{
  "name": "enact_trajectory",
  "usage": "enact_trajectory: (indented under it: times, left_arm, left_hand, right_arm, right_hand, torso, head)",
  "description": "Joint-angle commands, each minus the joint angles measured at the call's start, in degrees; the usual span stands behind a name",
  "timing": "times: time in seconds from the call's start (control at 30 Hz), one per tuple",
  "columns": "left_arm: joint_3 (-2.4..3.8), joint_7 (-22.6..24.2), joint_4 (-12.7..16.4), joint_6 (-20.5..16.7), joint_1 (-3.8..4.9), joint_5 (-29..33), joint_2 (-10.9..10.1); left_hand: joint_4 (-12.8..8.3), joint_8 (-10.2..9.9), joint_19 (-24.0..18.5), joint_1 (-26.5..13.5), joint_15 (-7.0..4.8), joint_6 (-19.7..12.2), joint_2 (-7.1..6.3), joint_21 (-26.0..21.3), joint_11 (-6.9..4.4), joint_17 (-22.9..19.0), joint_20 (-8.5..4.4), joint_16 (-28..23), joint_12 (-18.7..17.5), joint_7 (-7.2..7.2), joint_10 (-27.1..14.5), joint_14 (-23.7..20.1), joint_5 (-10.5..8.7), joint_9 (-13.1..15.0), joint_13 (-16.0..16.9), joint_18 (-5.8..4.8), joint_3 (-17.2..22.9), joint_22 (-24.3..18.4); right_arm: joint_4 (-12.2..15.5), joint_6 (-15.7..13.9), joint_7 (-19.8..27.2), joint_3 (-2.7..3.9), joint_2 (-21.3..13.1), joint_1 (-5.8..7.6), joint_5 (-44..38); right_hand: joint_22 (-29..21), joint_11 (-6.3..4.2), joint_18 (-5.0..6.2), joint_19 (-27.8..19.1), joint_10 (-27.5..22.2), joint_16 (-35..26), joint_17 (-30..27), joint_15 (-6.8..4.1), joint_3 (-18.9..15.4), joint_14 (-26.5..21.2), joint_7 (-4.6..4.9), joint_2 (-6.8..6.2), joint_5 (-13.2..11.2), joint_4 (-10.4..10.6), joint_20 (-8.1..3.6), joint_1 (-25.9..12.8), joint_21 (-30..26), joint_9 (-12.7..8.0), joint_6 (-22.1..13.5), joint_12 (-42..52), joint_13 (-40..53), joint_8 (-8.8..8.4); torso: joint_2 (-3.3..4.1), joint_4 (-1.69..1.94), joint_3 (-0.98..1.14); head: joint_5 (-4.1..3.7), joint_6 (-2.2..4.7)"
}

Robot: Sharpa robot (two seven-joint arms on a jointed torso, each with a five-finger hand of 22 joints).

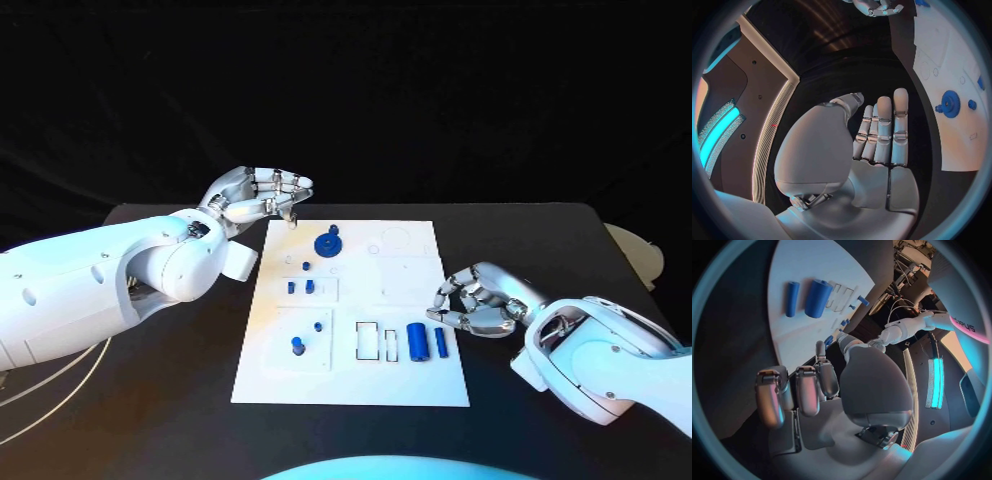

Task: Assemble the parts on the task board

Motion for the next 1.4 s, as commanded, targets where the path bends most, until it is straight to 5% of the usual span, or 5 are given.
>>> enact_trajectory:
  times: [0.03,0.27,1.4]
  left_arm:
    - [-0.01,0.35,0.00,0.74,0.00,0.52,0.04]
    - [-0.06,0.40,-0.02,0.82,-0.01,0.57,0.08]
    - [-0.08,0.34,0.21,0.95,-0.01,0.84,-0.23]
  left_hand:
    - [0.03,0.20,-0.21,0.27,0.05,-0.37,0.12,-0.34,0.05,-0.09,-0.01,-0.01,0.28,0.12,-0.42,-0.45,0.31,-0.10,-0.09,0.84,0.46,-0.01]
    - [0.07,0.22,-0.22,0.20,0.06,-0.38,0.10,-0.35,0.05,-0.10,0.01,0.01,0.33,0.12,-0.44,-0.46,0.30,-0.10,-0.10,0.84,0.44,-0.01]
    - [0.31,0.34,-0.28,-0.13,0.11,-0.43,0.26,-0.38,0.07,-0.19,0.05,0.12,0.56,0.13,-0.58,-0.50,0.34,-0.12,-0.12,0.84,0.45,-0.01]
  right_arm:
    - [0.91,-0.29,-6.63,-0.03,-0.42,-0.49,-4.67]
    - [1.82,1.07,-11.16,-0.17,-0.45,-1.48,-8.83]
    - [-1.61,5.53,-15.45,-0.25,6.90,-5.34,-17.14]
  right_hand:
    - [15.10,-0.06,-0.36,5.98,0.32,0.39,1.41,-0.35,-0.87,3.58,-0.07,0.00,0.14,0.11,-0.36,-1.06,0.19,0.25,-0.54,0.34,3.23,0.35]
    - [15.10,-0.14,-0.36,5.98,0.42,1.10,3.24,-0.40,-3.15,3.90,-0.20,0.15,0.19,0.20,-0.39,-3.08,0.19,0.70,-0.78,0.72,3.65,0.75]
    - [15.10,-0.08,-0.36,5.98,-0.30,1.28,3.59,-0.34,-4.87,3.89,-0.12,0.59,1.24,-0.08,-0.36,-2.52,0.19,0.96,-1.46,-0.16,3.03,0.82]
  torso:
    - [-0.11,-0.20,0.03]
    - [-0.13,0.05,-0.19]
    - [0.05,0.02,-0.16]
  head:
    - [-0.56,-0.33]
    - [-0.77,-0.78]
    - [0.99,-1.46]
